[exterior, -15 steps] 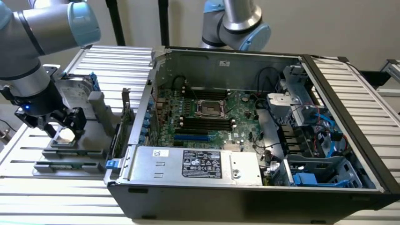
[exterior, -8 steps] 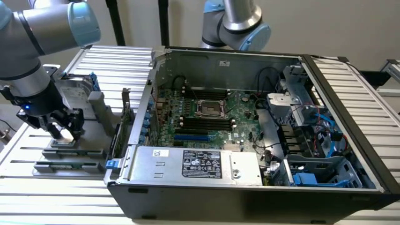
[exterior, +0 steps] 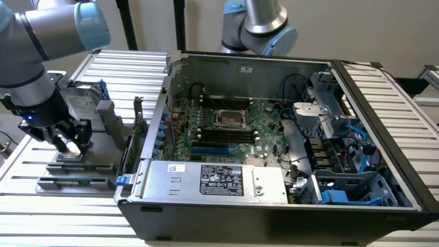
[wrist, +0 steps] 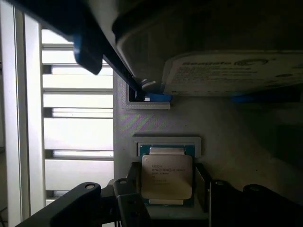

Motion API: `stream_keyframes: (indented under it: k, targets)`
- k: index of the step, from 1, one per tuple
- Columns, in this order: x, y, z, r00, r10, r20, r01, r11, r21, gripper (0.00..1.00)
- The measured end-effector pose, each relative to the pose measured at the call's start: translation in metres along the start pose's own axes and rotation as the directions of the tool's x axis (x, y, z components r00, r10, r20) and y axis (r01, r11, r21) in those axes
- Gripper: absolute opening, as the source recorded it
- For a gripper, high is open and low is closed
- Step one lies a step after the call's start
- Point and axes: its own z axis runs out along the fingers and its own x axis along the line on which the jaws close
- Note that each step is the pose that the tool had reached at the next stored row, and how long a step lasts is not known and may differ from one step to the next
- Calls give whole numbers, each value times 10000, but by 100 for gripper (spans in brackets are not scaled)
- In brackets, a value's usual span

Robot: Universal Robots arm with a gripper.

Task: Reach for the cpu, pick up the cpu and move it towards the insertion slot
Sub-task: 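Pick up the cpu and move it towards the insertion slot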

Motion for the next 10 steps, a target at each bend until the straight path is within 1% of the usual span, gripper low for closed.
stream_keyframes:
  k: [2,3,5,10]
  targets:
    - [0,1,-15,10000,0,2,0,10000,-3,55]
    - [0,1,-38,10000,1,0,-1,10000,-2,55]
    - [1,3,-112,10000,0,-2,0,10000,-1,55]
    - [-2,7,-336,10000,0,-6,0,10000,-1,55]
